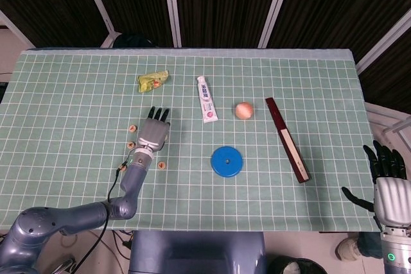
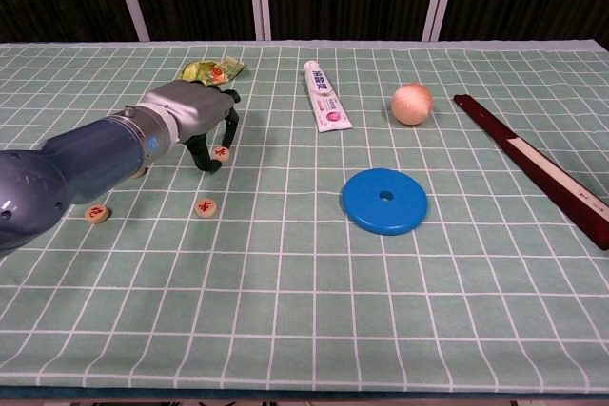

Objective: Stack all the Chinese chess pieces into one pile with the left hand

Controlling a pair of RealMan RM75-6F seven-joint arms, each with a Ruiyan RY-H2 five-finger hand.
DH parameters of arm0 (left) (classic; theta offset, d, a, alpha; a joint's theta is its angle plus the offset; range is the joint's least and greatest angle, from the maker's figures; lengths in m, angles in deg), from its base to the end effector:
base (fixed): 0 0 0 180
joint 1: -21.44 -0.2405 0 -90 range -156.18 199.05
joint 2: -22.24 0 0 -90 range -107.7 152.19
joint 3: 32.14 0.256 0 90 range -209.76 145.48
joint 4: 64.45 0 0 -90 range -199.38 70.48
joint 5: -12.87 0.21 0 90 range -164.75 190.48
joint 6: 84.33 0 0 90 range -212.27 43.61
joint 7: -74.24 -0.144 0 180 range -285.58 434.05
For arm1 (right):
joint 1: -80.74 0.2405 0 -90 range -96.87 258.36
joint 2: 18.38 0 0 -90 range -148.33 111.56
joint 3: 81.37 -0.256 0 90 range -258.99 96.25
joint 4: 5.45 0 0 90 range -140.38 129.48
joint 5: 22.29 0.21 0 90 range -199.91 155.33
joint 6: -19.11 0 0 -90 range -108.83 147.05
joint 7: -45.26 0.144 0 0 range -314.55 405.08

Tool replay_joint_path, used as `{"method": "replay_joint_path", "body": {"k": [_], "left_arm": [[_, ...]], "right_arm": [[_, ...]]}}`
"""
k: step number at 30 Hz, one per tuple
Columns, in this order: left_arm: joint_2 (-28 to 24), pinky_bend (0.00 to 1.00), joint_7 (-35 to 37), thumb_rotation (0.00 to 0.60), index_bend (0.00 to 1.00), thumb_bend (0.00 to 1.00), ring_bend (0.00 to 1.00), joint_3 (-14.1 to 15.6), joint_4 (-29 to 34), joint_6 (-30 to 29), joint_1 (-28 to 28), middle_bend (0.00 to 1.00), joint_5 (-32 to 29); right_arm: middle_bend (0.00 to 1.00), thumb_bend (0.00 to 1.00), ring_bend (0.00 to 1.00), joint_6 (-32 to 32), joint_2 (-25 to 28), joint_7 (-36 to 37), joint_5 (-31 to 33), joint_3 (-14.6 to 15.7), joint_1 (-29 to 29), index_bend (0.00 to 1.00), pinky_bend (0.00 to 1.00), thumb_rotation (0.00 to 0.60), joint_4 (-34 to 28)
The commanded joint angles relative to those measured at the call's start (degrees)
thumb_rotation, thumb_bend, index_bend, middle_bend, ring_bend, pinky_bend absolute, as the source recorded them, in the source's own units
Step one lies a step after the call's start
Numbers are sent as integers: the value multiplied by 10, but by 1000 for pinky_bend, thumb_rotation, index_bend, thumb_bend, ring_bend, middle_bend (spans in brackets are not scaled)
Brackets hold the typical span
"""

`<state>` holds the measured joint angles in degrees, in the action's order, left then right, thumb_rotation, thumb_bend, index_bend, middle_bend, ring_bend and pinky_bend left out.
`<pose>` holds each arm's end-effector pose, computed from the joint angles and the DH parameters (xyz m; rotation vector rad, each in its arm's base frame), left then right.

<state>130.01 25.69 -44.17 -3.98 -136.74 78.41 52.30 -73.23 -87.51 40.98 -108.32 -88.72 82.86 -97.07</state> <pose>-0.1192 0.3958 -0.0924 -1.8597 -0.6926 -0.5249 -0.3023 -0.1798 0.1610 1.2343 -0.7855 0.9870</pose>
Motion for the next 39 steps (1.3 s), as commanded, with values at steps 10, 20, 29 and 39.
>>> {"method": "replay_joint_path", "body": {"k": [10, 20, 29, 39], "left_arm": [[-46, 0, 4, 600, 518, 347, 0, -7, 70, -32, -11, 0, 22], [-198, 0, 40, 600, 520, 344, 0, 47, 224, -90, -89, 0, 88], [-227, 0, 115, 600, 518, 340, 0, 98, 217, -86, -135, 0, 170], [-213, 0, 122, 600, 516, 340, 0, 106, 182, -85, -152, 0, 192]], "right_arm": [[13, 232, 0, -2, 0, 3, 0, -1, -1, 95, 0, 600, 0], [13, 232, 0, 0, 0, 1, 0, 0, 0, 95, 0, 600, -1], [13, 232, 0, -5, -1, -3, -1, -1, -2, 95, 0, 600, -2], [13, 232, 0, -3, 0, -2, 2, -2, -2, 95, 0, 600, -3]]}}
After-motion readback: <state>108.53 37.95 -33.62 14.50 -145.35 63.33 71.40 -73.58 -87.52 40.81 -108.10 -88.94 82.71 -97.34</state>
